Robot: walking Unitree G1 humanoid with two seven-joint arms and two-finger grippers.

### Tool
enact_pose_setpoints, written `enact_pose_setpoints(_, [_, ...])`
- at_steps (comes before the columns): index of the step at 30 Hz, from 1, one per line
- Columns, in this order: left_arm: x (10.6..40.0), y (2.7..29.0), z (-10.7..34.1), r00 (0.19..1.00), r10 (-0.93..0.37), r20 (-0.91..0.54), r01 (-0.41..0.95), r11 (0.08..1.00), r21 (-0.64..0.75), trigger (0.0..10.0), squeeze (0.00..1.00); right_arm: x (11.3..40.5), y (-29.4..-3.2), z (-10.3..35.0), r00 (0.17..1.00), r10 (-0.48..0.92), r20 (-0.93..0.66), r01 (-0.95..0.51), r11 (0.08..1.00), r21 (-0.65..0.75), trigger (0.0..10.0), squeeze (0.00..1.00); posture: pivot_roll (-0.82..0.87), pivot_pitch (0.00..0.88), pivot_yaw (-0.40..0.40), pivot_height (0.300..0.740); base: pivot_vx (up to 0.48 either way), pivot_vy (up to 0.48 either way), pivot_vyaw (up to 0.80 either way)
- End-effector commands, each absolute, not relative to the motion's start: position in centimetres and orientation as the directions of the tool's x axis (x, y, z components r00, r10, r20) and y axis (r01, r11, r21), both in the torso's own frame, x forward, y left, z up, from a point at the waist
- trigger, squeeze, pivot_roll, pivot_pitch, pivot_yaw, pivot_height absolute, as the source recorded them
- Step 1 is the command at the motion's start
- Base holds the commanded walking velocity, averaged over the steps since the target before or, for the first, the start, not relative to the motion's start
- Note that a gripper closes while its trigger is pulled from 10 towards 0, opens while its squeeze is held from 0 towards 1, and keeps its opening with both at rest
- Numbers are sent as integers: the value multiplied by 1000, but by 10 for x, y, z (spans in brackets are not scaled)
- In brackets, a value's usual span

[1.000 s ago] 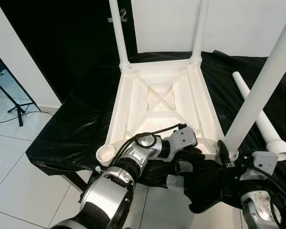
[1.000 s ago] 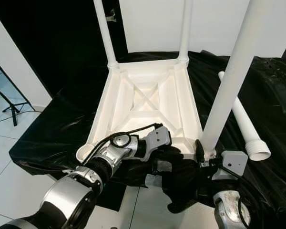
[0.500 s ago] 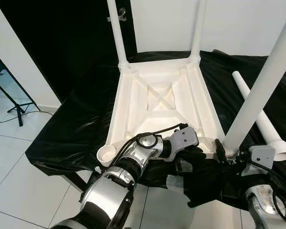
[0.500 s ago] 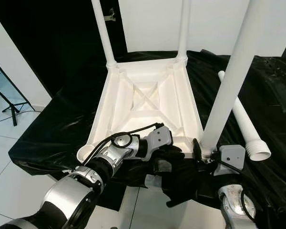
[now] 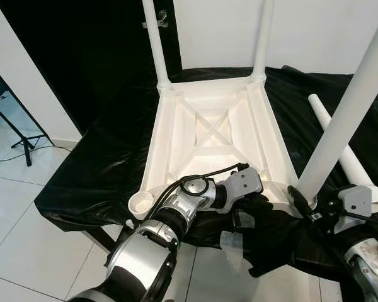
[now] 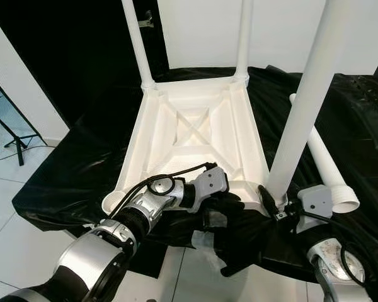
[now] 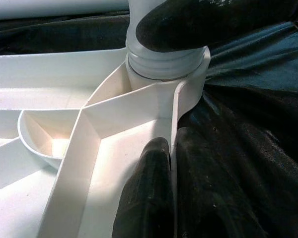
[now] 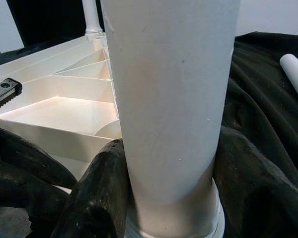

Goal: Building children table

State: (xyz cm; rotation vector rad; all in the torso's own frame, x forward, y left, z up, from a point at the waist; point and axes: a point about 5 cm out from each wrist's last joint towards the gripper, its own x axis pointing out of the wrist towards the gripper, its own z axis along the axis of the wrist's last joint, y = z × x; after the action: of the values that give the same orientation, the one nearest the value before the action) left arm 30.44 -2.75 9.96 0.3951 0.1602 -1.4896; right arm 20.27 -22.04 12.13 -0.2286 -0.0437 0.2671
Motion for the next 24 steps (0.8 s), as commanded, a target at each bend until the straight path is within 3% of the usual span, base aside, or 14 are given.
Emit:
enact_pose_setpoints(1, [296, -14, 62, 194, -874, -445, 981, 179, 77, 10000, 0, 198, -212, 110, 954, 297, -45, -299, 931, -209, 0, 0, -3, 0, 76, 740, 0, 0, 0])
enact_pose_setpoints(5, [297, -14, 63, 196, -874, -444, 980, 181, 78, 10000, 0, 199, -208, 107, 967, 254, -32, -256, 952, -169, 0, 0, -3, 0, 74, 740, 0, 0, 0])
enact_pose_setpoints(11, [297, -15, 63, 194, -875, -444, 981, 178, 78, 10000, 0, 203, -206, 98, 992, -114, 51, 118, 990, -73, 0, 0, -2, 0, 76, 740, 0, 0, 0])
enact_pose_setpoints(15, [296, -16, 63, 191, -876, -443, 982, 176, 75, 10000, 0, 206, -209, 100, 970, -230, 81, 235, 970, -63, 0, 0, 4, 0, 78, 740, 0, 0, 0])
enact_pose_setpoints(22, [296, -14, 62, 189, -875, -446, 982, 175, 74, 10000, 0, 208, -212, 101, 963, -254, 88, 260, 964, -63, 0, 0, 7, 0, 79, 740, 0, 0, 0])
enact_pose_setpoints(23, [296, -13, 61, 191, -874, -448, 982, 176, 74, 10000, 0, 210, -210, 101, 965, -248, 87, 254, 965, -69, 1529, 0, 10, 0, 78, 740, 0, 0, 0])
enact_pose_setpoints(24, [296, -13, 61, 191, -874, -448, 982, 176, 74, 10000, 0, 210, -210, 101, 965, -248, 87, 254, 965, -69, 1529, 0, 10, 0, 78, 740, 0, 0, 0])
